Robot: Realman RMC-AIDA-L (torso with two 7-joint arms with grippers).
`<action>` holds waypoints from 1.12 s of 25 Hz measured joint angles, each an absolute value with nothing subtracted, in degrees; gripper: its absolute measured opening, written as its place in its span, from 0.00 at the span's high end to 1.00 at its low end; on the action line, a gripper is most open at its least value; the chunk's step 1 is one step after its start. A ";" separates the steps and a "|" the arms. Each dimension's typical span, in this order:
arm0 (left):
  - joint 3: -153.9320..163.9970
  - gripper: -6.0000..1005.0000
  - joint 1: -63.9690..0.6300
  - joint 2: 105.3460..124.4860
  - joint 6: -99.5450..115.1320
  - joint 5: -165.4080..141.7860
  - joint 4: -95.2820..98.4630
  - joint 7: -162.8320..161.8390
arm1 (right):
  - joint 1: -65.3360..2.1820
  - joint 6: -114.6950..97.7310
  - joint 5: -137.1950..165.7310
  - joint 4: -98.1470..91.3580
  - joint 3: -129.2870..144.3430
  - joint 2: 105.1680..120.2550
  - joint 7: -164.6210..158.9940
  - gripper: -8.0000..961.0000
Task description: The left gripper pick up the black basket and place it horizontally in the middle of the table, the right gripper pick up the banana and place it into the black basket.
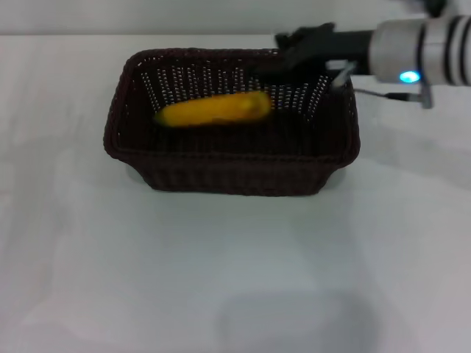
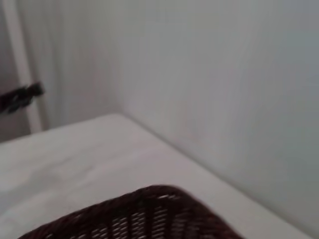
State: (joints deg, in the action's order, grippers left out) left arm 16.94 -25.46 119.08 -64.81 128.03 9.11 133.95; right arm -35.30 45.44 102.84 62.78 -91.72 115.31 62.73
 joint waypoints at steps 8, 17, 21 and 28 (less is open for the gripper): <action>16.87 0.18 -25.07 119.22 -65.18 127.88 6.60 133.57 | -25.83 52.77 70.65 55.03 -106.33 115.32 87.30 0.16; 16.89 0.18 -25.13 119.45 -67.12 127.61 1.78 138.47 | -22.07 73.60 43.45 26.62 -127.45 115.27 124.68 0.09; 16.96 0.18 -24.17 119.53 -69.98 127.61 0.29 144.28 | -19.99 72.44 42.32 21.13 -131.60 115.44 139.97 0.09; 16.90 0.18 -22.42 119.71 -78.89 127.54 -3.56 149.91 | -18.84 71.52 42.11 15.70 -134.62 115.50 149.18 0.09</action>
State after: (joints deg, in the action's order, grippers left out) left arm 16.90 -22.42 119.71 -78.89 127.54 -3.56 149.91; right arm -18.84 71.52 42.11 15.70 -134.62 115.50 149.18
